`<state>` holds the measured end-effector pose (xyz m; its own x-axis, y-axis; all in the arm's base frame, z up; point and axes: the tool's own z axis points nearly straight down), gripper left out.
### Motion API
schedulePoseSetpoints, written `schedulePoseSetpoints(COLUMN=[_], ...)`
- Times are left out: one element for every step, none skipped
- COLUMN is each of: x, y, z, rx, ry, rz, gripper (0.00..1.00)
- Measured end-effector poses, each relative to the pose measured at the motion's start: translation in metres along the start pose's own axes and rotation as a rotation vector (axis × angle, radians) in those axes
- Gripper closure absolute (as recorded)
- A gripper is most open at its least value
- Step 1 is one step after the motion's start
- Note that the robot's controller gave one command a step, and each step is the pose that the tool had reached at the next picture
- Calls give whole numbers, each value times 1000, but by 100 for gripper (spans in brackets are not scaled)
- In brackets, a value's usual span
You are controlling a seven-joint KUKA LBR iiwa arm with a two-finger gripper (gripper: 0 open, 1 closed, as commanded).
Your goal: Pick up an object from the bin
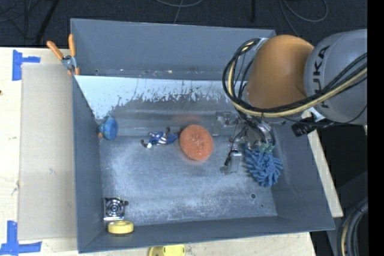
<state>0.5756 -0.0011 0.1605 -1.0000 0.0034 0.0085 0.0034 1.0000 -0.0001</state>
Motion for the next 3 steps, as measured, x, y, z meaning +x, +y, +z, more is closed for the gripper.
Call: schedulePoseSetpoints(x=[-2,-25,-15], y=[0,21,36], z=[-4,30,59], rx=[0,0,-1], ry=[-8,-16,-5], rz=[0,15,161], gripper=[0,0,0])
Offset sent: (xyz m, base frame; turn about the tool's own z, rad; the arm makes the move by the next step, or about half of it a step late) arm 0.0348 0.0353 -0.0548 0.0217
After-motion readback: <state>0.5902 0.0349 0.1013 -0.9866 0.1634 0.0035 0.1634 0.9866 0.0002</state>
